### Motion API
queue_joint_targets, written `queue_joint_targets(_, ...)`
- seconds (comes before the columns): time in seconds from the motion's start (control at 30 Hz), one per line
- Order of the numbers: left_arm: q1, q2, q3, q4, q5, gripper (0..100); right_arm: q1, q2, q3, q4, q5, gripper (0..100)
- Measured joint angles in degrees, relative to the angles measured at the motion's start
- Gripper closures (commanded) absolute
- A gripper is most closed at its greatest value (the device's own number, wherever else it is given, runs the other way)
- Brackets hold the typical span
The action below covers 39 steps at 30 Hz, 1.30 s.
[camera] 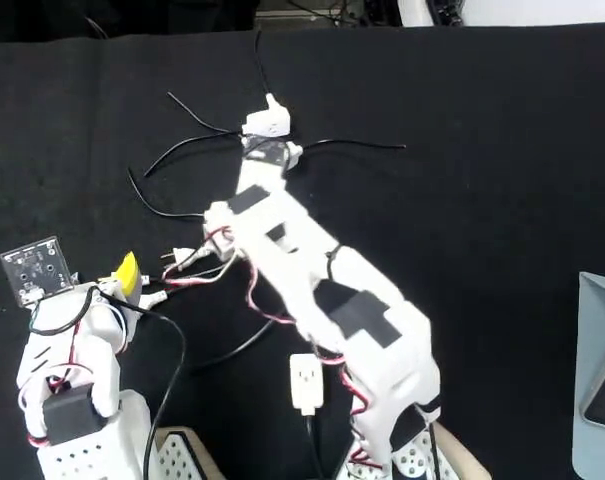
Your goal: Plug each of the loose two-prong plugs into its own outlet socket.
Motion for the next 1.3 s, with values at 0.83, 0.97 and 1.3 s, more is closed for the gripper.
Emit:
queue_joint_targets(0.83, 0.0, 0.0, 0.0, 0.0, 0.0, 73, 13.5, -30.2, 4.5, 14.0, 35.7, 98.7)
queue_joint_targets(0.97, 0.0, 0.0, 0.0, 0.0, 0.0, 73, 19.4, -36.7, 8.3, 14.0, 45.3, 98.7)
queue_joint_targets(1.3, 0.0, 0.0, 0.0, 0.0, 0.0, 73, 29.3, -44.7, 10.1, 13.0, 69.8, 98.3)
